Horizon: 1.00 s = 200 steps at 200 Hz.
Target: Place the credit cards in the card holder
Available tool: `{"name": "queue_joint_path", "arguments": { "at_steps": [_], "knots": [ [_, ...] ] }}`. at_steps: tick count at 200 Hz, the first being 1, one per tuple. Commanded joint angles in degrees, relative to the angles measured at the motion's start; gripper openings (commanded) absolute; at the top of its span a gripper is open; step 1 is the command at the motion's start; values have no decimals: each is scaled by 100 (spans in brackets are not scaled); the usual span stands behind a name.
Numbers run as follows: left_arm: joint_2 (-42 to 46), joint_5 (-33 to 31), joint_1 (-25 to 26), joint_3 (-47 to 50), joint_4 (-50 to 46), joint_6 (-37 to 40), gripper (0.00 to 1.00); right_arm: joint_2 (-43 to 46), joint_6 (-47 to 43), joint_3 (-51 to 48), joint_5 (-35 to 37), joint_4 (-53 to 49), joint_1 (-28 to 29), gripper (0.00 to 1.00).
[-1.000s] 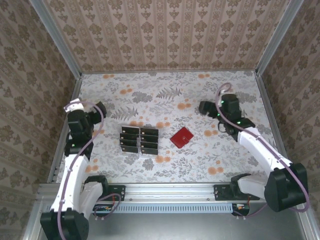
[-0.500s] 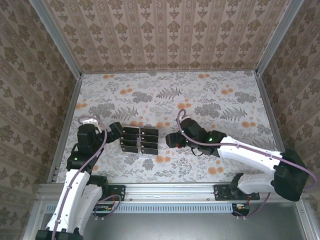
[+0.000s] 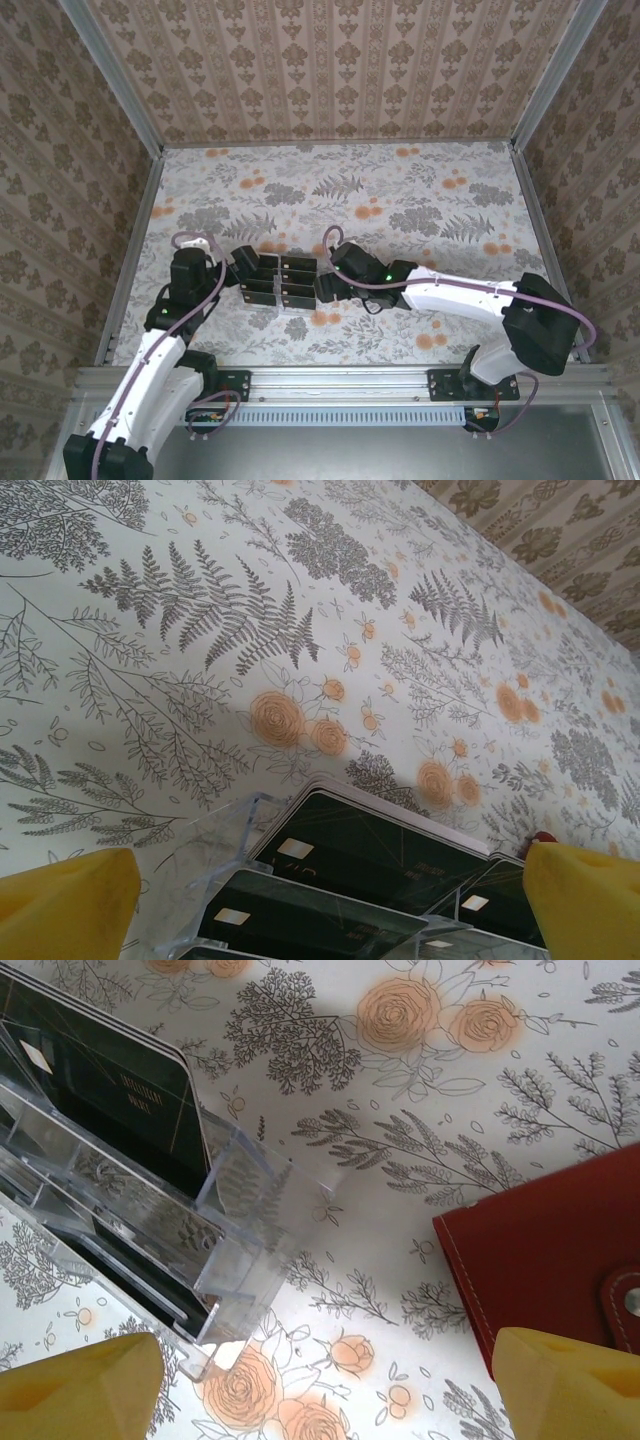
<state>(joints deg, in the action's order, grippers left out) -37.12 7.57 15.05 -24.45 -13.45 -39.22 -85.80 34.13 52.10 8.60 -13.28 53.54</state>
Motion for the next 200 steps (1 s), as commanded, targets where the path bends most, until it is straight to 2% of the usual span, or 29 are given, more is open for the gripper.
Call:
{"name": "queue_joint_path", "arguments": {
  "at_steps": [1,69,157,200],
  "knots": [
    [39,-89,51,122,343,-238,100,-157,13,127,-1,222,40,87],
    [3,-57,84,245,504,-244,100,-422,98,164,-135,433,78,86],
    [-410,73,191,538,1345,-505,100,-916,-153,588,67,256,84,86],
    [-779,164,223,433,1651,-535,100,-1125,-409,878,128,230,-159,85]
  ]
}}
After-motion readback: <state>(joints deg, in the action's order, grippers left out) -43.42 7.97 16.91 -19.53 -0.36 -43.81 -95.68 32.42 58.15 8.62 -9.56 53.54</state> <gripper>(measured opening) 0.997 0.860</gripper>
